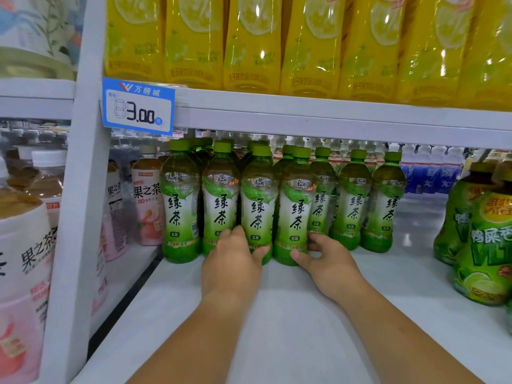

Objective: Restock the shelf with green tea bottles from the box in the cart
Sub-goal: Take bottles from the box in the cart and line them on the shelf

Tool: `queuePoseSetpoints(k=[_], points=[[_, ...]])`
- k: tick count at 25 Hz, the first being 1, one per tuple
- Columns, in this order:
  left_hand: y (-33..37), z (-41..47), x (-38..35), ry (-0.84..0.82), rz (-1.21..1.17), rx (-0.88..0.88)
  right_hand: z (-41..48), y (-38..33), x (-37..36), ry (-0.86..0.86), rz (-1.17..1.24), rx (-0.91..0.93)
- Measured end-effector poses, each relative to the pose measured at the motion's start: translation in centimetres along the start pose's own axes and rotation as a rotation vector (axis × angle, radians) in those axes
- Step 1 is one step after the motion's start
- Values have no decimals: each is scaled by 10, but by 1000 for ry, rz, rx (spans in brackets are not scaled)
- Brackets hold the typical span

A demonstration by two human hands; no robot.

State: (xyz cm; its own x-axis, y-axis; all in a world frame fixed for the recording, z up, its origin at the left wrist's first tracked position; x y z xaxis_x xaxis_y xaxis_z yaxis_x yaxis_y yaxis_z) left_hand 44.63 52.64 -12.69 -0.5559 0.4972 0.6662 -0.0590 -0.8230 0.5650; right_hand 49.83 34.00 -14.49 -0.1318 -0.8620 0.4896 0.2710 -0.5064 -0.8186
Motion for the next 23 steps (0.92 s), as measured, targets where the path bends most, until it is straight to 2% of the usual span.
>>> queuePoseSetpoints(k=[9, 18, 23], points=[[-2, 0, 1, -4, -14, 1, -10, -7, 4, -2, 11, 7], [-3, -9, 6, -109, -78, 14, -26, -21, 9, -48, 25, -34], [-5, -29, 18, -189, -270, 25, -52, -31, 15, -120, -102, -47]])
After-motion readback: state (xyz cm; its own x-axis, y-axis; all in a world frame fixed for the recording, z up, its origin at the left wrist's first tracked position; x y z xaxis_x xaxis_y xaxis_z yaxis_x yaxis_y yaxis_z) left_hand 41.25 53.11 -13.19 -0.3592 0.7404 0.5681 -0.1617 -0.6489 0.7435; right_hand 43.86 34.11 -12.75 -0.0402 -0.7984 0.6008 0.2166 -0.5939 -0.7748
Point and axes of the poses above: each hand's wrist, its own z-axis towards the middle knuckle, its own x-axis out of the back of the hand, y = z × x, the point moved 2 cm from there along z, towards the middle knuckle, and after that the axes turned 3 degrees about -y, right-handed, at the moved point
